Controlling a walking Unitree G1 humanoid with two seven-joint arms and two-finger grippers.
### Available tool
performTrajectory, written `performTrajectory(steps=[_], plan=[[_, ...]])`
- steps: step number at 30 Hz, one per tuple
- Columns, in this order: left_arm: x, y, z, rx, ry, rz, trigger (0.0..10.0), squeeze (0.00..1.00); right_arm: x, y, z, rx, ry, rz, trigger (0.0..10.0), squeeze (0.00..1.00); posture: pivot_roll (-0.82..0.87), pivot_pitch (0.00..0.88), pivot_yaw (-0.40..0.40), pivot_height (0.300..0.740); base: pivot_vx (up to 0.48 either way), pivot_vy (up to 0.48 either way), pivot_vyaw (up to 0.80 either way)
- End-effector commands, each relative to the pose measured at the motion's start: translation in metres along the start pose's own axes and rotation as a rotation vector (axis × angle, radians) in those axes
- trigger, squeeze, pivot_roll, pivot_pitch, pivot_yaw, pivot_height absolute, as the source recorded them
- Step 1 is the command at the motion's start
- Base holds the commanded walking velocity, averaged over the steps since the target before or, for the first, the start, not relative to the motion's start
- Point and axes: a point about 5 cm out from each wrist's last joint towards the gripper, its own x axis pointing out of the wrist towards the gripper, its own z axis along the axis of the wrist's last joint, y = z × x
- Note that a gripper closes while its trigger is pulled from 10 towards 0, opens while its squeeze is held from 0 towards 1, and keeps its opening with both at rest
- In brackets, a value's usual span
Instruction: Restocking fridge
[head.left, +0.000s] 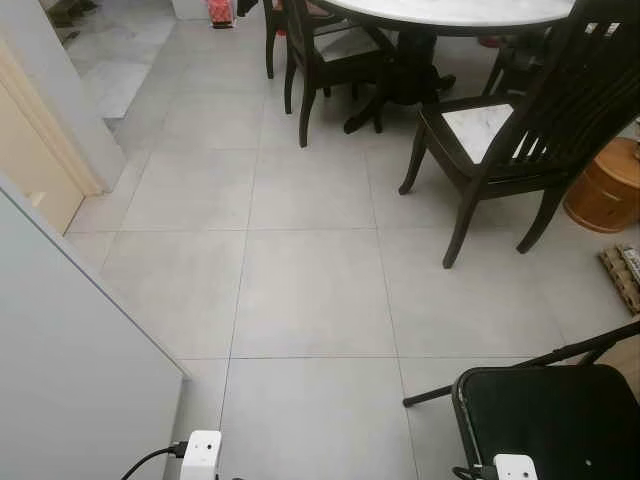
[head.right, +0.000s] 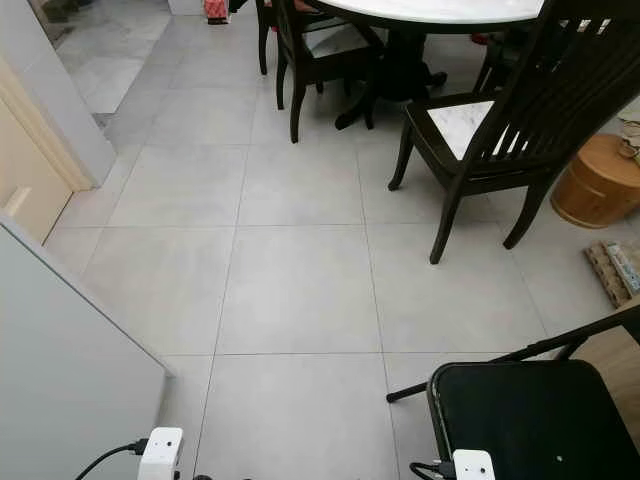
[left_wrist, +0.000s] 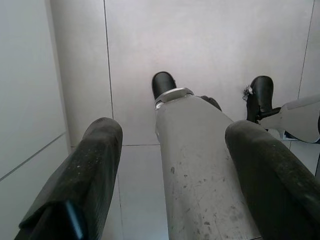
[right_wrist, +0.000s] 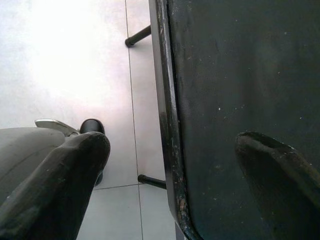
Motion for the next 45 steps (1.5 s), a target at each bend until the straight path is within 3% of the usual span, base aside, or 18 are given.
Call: performTrajectory(steps=[1,29,45], plan=[[-0.003,-0.074,-0.045,-0.029,0.107,-0.049,10.0,0.0,0.016,0.014,0.044,0.166,0.083,0.06,10.0,0.0,-0.12,0.0,0.108,0.74,0.0,0.0,0.0],[-0.004,-0.074,-0.046,-0.021,0.092,-0.03,10.0,0.0,0.014,0.009,0.034,0.189,0.1,0.085,10.0,0.0,-0.14,0.0,0.115,0.74,0.0,0.0,0.0],[-0.005,-0.083,-0.045,-0.081,0.058,0.119,10.0,0.0,0.014,-0.01,0.044,0.041,0.05,0.069,10.0,0.0,-0.16,0.0,0.009,0.74,0.0,0.0,0.0]])
